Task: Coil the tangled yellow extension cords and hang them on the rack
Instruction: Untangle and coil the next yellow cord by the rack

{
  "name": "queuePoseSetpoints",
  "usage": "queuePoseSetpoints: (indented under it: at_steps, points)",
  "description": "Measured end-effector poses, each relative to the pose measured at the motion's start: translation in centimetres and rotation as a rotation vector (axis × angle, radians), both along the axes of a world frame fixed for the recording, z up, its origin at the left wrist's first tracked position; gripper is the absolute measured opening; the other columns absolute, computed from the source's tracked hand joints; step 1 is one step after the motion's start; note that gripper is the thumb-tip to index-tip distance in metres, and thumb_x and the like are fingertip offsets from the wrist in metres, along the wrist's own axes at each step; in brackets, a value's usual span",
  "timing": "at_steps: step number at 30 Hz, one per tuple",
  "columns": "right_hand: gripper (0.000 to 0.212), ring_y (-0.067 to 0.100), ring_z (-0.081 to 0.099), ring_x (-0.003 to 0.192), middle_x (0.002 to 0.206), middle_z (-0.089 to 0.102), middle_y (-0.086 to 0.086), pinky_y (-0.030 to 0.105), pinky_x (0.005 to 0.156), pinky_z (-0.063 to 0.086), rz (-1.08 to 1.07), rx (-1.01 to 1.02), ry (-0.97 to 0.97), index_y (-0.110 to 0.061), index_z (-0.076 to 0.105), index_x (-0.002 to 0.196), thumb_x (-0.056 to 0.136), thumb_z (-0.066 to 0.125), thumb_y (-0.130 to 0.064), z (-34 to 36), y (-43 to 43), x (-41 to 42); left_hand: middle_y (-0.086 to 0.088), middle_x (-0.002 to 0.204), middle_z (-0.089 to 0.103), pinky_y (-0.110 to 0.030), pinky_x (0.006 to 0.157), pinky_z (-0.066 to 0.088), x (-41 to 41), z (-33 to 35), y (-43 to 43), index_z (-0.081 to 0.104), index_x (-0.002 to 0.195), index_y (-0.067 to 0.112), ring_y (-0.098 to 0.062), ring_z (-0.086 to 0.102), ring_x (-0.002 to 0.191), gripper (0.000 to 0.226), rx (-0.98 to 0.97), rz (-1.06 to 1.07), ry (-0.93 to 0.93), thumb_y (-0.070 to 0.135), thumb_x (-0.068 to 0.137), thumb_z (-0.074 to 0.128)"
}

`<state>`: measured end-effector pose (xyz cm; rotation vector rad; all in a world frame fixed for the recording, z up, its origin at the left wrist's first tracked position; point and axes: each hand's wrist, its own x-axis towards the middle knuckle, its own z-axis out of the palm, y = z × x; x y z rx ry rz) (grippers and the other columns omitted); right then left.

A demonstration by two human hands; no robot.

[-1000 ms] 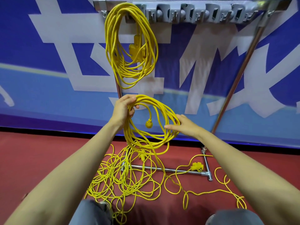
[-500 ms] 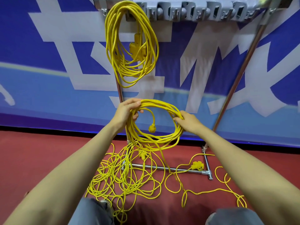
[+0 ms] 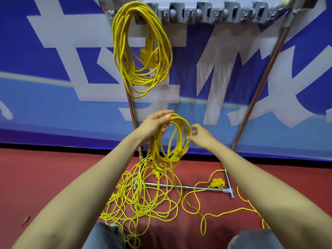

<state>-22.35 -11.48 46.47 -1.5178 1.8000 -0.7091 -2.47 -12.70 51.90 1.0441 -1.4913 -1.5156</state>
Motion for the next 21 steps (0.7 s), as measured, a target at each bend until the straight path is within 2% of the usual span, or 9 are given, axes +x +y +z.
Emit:
queuePoseSetpoints:
  at_steps: [2, 4, 6, 8, 10, 14, 17, 20, 21]
  points:
    - [0.048, 0.025, 0.056, 0.109, 0.126, 0.054, 0.013, 0.019, 0.083, 0.037, -0.006, -0.074, 0.052, -0.004, 0.044, 0.130, 0.087, 0.064, -0.014, -0.3, 0.2, 0.9, -0.006, 0.081, 0.057, -0.018, 0.049, 0.038, -0.5, -0.3, -0.3, 0.052, 0.134, 0.011, -0.009, 0.043, 0.051, 0.033, -0.026, 0.074, 0.007, 0.018, 0.102, 0.047]
    - [0.050, 0.027, 0.054, 0.111, 0.129, 0.047, 0.014, 0.024, 0.089, 0.037, -0.042, -0.171, 0.065, -0.002, 0.042, 0.130, 0.087, 0.064, -0.016, -0.9, 0.4, 1.3, -0.007, 0.083, 0.057, -0.019, 0.052, 0.038, -0.5, -0.6, -0.7, 0.052, 0.132, 0.013, -0.008, 0.044, 0.052, 0.031, -0.061, 0.139, 0.043, 0.018, 0.102, 0.047]
    - [0.042, 0.023, 0.056, 0.101, 0.121, 0.052, 0.013, 0.022, 0.083, 0.039, -0.060, -0.198, 0.001, -0.003, 0.048, 0.122, 0.086, 0.065, -0.017, -1.1, 0.6, 1.7, -0.006, 0.083, 0.056, -0.019, 0.053, 0.039, -0.4, -0.4, -1.0, 0.052, 0.130, 0.015, -0.006, 0.044, 0.051, 0.029, -0.086, 0.194, 0.093, 0.017, 0.102, 0.046]
    - [0.026, 0.017, 0.058, 0.090, 0.106, 0.063, 0.011, 0.027, 0.086, 0.046, 0.080, -0.099, -0.057, -0.008, 0.059, 0.106, 0.084, 0.069, -0.019, -1.7, 0.9, 2.3, -0.005, 0.081, 0.055, -0.018, 0.052, 0.039, -0.6, 0.0, -1.3, 0.052, 0.131, 0.014, -0.005, 0.044, 0.050, 0.029, -0.103, 0.236, 0.124, 0.017, 0.103, 0.044]
    - [0.023, 0.016, 0.057, 0.086, 0.095, 0.063, 0.008, 0.030, 0.089, 0.049, 0.253, -0.016, -0.070, -0.011, 0.061, 0.099, 0.081, 0.074, -0.019, -2.5, 1.3, 3.1, -0.005, 0.080, 0.055, -0.018, 0.051, 0.039, -0.8, 0.3, -1.5, 0.051, 0.131, 0.014, -0.004, 0.044, 0.049, 0.029, -0.121, 0.260, 0.147, 0.017, 0.103, 0.043]
    - [0.032, 0.009, 0.048, 0.077, 0.094, 0.050, 0.002, 0.014, 0.065, 0.038, 0.224, -0.114, -0.038, -0.018, 0.051, 0.096, 0.077, 0.077, -0.020, -3.9, 1.5, 4.5, -0.007, 0.081, 0.055, -0.019, 0.050, 0.040, -1.2, 0.8, -1.8, 0.049, 0.133, 0.014, -0.004, 0.045, 0.049, 0.030, -0.131, 0.271, 0.232, 0.016, 0.104, 0.042]
    - [0.045, 0.009, 0.043, 0.076, 0.093, 0.041, -0.005, 0.017, 0.068, 0.033, 0.115, -0.156, -0.060, -0.017, 0.045, 0.106, 0.076, 0.078, -0.023, -4.4, 1.4, 5.2, -0.005, 0.081, 0.056, -0.020, 0.052, 0.041, -1.3, 0.9, -2.0, 0.047, 0.135, 0.014, -0.004, 0.046, 0.049, 0.032, -0.108, 0.299, 0.299, 0.017, 0.104, 0.042]
    - [0.065, 0.013, 0.042, 0.089, 0.101, 0.036, -0.003, 0.023, 0.081, 0.036, 0.094, -0.172, -0.064, -0.017, 0.042, 0.127, 0.074, 0.079, -0.025, -4.3, 1.1, 5.3, -0.004, 0.078, 0.057, -0.019, 0.051, 0.041, -1.3, 0.9, -2.2, 0.046, 0.136, 0.012, -0.005, 0.045, 0.049, 0.033, -0.083, 0.305, 0.349, 0.015, 0.104, 0.042]
    - [0.064, 0.015, 0.042, 0.095, 0.103, 0.035, 0.000, 0.024, 0.086, 0.036, 0.118, -0.168, -0.053, -0.019, 0.045, 0.129, 0.075, 0.079, -0.024, -4.1, 0.8, 5.3, -0.004, 0.078, 0.057, -0.019, 0.051, 0.041, -1.3, 0.8, -2.2, 0.046, 0.137, 0.011, -0.005, 0.045, 0.048, 0.034, -0.084, 0.305, 0.348, 0.015, 0.103, 0.042]
